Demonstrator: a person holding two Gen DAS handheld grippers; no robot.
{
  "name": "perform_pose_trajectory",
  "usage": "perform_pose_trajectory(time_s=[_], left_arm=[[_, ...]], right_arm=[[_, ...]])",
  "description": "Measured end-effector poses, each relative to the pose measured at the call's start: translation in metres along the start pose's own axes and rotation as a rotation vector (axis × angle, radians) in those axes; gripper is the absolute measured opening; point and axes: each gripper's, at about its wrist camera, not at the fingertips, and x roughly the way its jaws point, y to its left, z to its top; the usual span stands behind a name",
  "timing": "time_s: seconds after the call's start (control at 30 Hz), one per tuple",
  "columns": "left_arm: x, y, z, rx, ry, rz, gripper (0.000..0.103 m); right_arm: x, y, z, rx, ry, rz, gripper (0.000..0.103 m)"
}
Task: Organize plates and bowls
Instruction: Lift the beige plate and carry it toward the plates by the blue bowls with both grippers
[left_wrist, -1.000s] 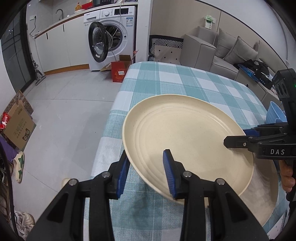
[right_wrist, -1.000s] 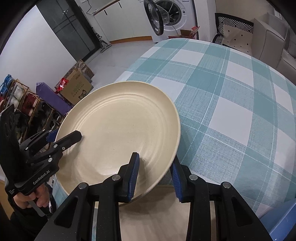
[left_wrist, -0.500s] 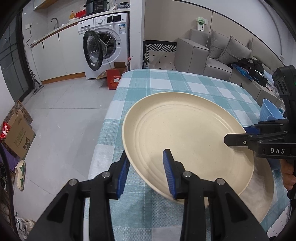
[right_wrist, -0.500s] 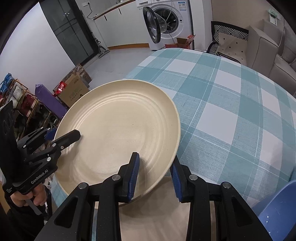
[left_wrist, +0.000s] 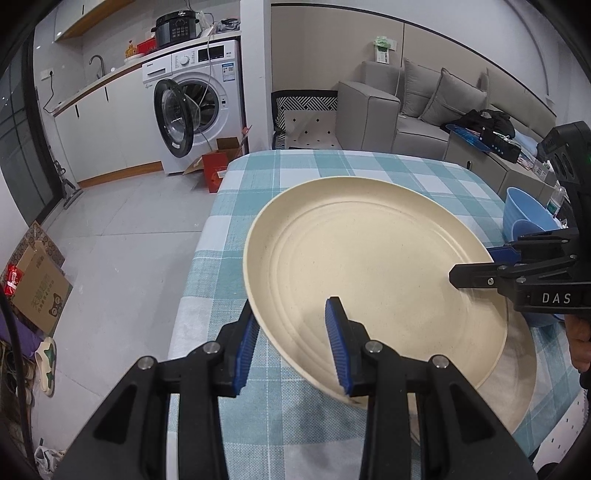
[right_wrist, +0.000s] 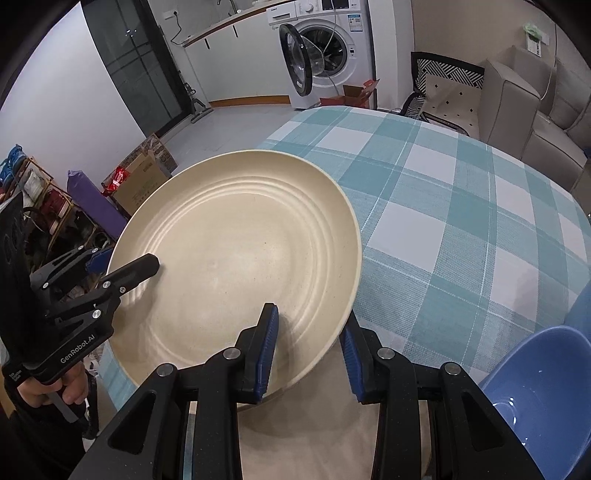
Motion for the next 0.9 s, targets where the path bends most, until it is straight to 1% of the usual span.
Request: perform_pose_trajectory(time_s=[0.3,0.9], left_arm=[[-0.013,-0.013,-0.005,0.029,-0.012,-0.013,0.035],[-0.021,-0.042,-0.023,0.087,0.001,-0.056,0.035]], right_arm=[[-0.019,0.001,-0.017,0.003,-0.011,-0.016,0.034],[-0.039,-0.003,-0.061,0.016,0.009,-0.052,0.034]])
